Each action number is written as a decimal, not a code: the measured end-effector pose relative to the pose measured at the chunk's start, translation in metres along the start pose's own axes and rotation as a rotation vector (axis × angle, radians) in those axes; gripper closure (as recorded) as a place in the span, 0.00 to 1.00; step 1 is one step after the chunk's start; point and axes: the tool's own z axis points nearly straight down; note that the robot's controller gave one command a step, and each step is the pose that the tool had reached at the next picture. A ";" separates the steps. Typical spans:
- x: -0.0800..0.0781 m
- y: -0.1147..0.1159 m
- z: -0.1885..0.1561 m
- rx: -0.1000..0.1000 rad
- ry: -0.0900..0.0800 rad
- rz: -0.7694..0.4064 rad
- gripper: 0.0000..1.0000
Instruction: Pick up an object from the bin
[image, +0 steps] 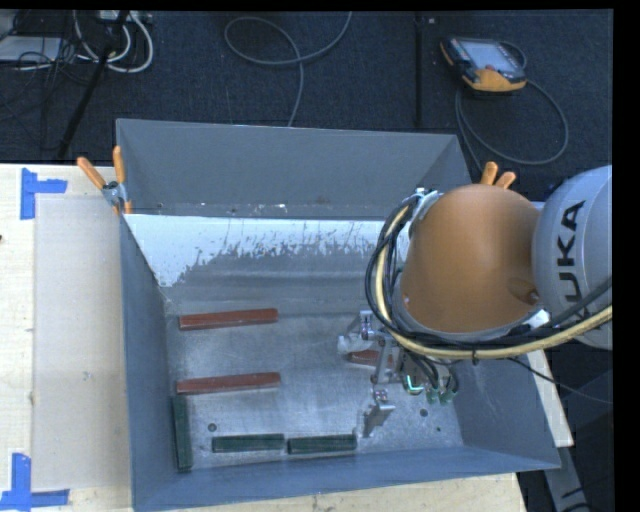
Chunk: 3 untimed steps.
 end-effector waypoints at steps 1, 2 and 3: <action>-0.001 0.000 -0.003 -0.001 -0.007 0.003 0.00; -0.005 0.020 0.046 -0.002 -0.015 0.015 0.00; -0.006 0.032 0.106 -0.001 -0.007 0.114 0.00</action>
Offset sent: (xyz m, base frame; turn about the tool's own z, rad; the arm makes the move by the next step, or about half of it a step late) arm 0.0044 0.0395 -0.0970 0.0243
